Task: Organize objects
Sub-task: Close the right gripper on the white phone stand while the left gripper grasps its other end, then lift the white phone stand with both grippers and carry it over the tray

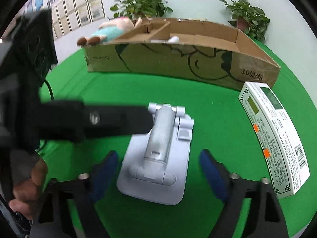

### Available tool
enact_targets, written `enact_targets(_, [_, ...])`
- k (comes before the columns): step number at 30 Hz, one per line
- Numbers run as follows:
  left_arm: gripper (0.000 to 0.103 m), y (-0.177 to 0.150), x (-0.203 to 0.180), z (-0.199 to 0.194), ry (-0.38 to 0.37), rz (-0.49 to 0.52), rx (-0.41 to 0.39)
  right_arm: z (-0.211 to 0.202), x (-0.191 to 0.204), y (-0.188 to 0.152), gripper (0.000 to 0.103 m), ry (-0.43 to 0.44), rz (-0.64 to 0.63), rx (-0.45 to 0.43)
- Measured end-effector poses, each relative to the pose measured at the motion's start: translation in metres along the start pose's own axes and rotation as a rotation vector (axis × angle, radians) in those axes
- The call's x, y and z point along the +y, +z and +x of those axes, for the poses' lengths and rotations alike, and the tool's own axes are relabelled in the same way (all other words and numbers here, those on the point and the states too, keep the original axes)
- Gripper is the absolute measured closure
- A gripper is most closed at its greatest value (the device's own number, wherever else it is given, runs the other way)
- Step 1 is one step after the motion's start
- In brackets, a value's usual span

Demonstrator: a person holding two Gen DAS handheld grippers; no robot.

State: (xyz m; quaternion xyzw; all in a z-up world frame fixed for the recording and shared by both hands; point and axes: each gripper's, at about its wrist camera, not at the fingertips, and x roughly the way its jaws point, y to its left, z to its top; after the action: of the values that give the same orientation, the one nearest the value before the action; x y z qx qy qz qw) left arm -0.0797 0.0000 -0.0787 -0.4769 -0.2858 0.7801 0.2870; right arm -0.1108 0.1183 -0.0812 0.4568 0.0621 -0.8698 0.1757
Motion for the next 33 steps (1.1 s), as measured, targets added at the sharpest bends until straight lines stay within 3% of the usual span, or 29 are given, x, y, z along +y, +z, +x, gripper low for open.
enact_targets(7, [0.028, 0.001, -0.003, 0.005, 0.001, -0.028, 0.02, -0.001, 0.0, 0.003, 0.035, 0.01, 0.023, 0.007])
enact_targets(12, [0.029, -0.001, -0.006, 0.009, 0.002, -0.041, 0.034, -0.009, -0.012, 0.005, 0.037, 0.123, 0.117, 0.017])
enact_targets(22, [0.056, 0.0, -0.003, 0.01, 0.058, -0.062, 0.057, -0.012, -0.024, -0.004, 0.037, 0.284, 0.22, 0.013])
enact_targets(25, [0.071, -0.002, -0.001, 0.013, 0.058, -0.076, 0.085, -0.011, -0.023, -0.008, 0.037, 0.344, 0.246, 0.022])
enact_targets(33, [0.074, -0.006, -0.01, 0.009, 0.053, -0.022, 0.077, -0.015, -0.019, -0.01, 0.037, 0.34, 0.233, 0.013])
